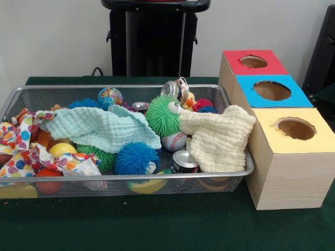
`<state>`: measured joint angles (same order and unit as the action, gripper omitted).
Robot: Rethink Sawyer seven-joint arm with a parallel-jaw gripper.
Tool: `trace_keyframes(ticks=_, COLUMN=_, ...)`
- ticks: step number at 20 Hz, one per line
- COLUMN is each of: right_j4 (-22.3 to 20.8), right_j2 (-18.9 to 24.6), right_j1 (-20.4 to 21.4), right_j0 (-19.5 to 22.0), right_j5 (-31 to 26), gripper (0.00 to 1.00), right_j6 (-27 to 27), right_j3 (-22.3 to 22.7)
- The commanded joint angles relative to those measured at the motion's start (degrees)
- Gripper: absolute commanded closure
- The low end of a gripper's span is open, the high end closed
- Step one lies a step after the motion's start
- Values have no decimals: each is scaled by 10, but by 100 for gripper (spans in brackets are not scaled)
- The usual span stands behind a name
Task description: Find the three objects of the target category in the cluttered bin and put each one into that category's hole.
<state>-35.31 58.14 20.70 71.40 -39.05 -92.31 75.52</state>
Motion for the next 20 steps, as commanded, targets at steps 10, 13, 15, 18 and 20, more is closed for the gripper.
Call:
trace_keyframes(ticks=10, right_j4=-16, right_j2=21, right_j1=-99, right_j0=7, right_j5=-19, gripper=100, right_j6=288, right_j3=-95)
trace_keyframes(ticks=13, right_j4=-14, right_j2=19, right_j1=-98, right_j0=4, right_j5=-27, gripper=100, right_j6=299, right_j3=-104)
trace_keyframes(ticks=15, right_j4=-10, right_j2=21, right_j1=-98, right_j0=3, right_j5=-33, gripper=100, right_j6=309, right_j3=-110)
trace_keyframes(ticks=18, right_j4=5, right_j2=19, right_j1=-79, right_j0=2, right_j5=-49, gripper=100, right_j6=290, right_j3=-111)
trace_keyframes(ticks=20, right_j4=12, right_j2=19, right_j1=-70, right_j0=-1, right_j5=-66, gripper=100, right_j6=289, right_j3=-120)
